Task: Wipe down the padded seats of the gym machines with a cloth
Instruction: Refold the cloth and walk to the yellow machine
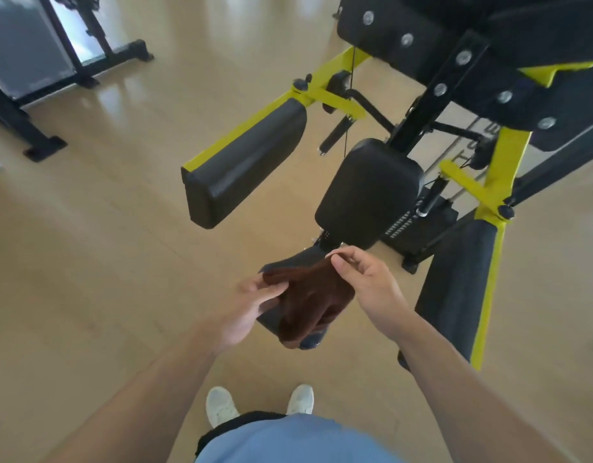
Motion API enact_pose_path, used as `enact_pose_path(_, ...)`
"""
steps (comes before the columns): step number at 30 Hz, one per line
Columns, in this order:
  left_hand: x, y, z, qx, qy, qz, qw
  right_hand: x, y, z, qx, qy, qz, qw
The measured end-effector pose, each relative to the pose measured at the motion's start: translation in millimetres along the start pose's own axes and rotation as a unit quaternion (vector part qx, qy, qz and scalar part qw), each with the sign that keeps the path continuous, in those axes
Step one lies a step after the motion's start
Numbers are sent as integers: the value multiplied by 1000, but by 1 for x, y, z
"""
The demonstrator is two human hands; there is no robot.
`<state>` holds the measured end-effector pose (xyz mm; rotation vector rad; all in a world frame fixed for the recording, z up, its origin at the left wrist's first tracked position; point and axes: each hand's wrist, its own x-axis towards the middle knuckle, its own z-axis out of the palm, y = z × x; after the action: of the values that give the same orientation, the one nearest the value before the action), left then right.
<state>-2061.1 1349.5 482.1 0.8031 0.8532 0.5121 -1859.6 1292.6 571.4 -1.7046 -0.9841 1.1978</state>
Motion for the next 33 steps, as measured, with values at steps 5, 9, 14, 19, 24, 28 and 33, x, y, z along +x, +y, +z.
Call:
enact_pose_path(5, 5, 17, 31, 27, 40, 7, 999, -2, 11, -25, -56, 35, 75, 995)
enact_pose_path(9, 2, 23, 56, 146, 36, 47, 987, -10, 18, -41, -198, -85, 107, 971)
enact_pose_path(14, -5, 31, 70, 210, 20, 57, 976, -19, 15, -32, -255, -129, 48, 957)
enact_pose_path(19, -7, 29, 55, 158, 113, 45, 980, -15, 17, -11, -264, -89, -23, 960)
enact_pose_path(24, -6, -12, 18, 30, 289, -7, 957, -3, 15, 6, -225, -54, -46, 972)
enact_pose_path(28, -6, -61, 13, -48, 254, -135, 956, 3, 15, 19, -191, -33, -36, 980)
enact_pose_path(33, 4, -83, 28, -254, 130, -155, 946, -10, 7, 39, -38, -53, -14, 998)
